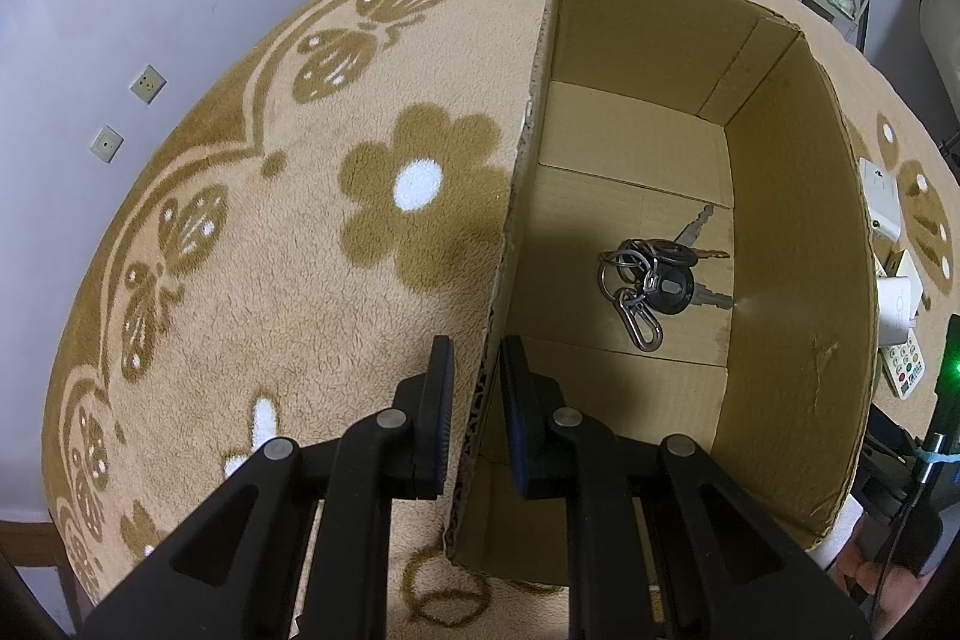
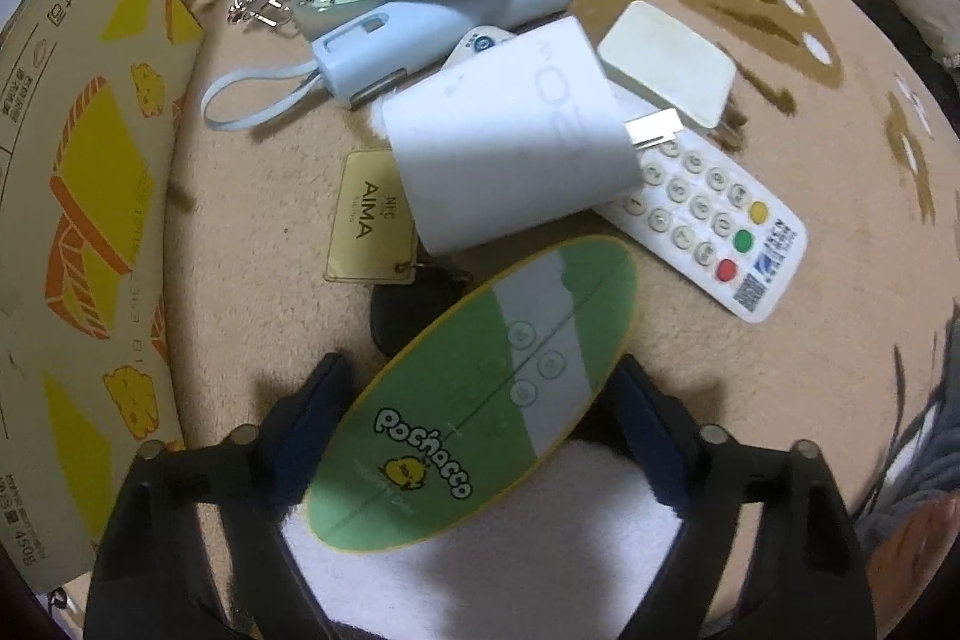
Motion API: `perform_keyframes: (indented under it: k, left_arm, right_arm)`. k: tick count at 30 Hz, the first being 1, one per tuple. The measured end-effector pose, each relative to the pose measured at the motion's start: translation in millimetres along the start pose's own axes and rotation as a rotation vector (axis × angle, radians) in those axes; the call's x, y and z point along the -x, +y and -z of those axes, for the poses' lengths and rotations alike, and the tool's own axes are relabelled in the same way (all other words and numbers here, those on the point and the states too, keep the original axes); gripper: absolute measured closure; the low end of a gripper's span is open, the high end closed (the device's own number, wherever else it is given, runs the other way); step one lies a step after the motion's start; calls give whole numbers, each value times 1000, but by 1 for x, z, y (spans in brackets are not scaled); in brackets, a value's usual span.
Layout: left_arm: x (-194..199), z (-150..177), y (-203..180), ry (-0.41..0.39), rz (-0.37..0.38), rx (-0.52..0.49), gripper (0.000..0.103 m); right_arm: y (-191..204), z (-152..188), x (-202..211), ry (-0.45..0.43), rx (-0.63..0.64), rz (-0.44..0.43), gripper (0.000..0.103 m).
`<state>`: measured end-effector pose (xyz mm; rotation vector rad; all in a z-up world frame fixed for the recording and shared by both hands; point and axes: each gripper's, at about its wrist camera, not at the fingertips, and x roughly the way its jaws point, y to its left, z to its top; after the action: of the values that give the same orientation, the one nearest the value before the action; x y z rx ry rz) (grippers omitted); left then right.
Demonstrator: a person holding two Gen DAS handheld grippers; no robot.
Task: Organize rigid objects
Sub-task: 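Return the right tool to the pile and grasp the green Pochacco tag, then lift the Pochacco tag with the right tool and carry it into the box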
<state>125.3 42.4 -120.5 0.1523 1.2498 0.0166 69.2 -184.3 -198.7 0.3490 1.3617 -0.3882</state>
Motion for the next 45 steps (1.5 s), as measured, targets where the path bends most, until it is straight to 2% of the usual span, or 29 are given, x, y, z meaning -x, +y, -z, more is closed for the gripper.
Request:
perform_keyframes:
  k: [1, 3, 9, 15, 19, 28, 32, 36, 45]
  left_arm:
    - [0, 0, 0, 0, 0, 0, 87]
    - [0, 0, 0, -1, -2, -1, 87]
    - [0, 1, 0, -1, -3, -3, 87]
    - [0, 1, 0, -1, -3, -3, 87]
    - [0, 1, 1, -2, 0, 5, 87]
    - [0, 2, 2, -2, -1, 3, 87]
    - [0, 1, 2, -1, 1, 4, 87]
    - [0, 1, 2, 0, 2, 5, 87]
    - [0, 1, 2, 1, 4, 4, 87]
  right_arm:
    - [0, 2, 1, -1, -6, 2, 21]
    - [-2, 2, 5, -13, -18, 16, 36]
    - [-13, 5, 10, -21, -59, -25, 44]
    - [-24, 5, 18, -29, -100, -102, 44]
    - [-23, 8, 27, -49, -89, -117, 44]
    - [-16, 9, 68, -202, -5, -96, 44]
    - [-16, -2, 75, -240, -10, -128, 44]
    - [-9, -8, 91, -314, 42, -124, 44]
    - [4, -31, 118, -410, 88, -202, 44]
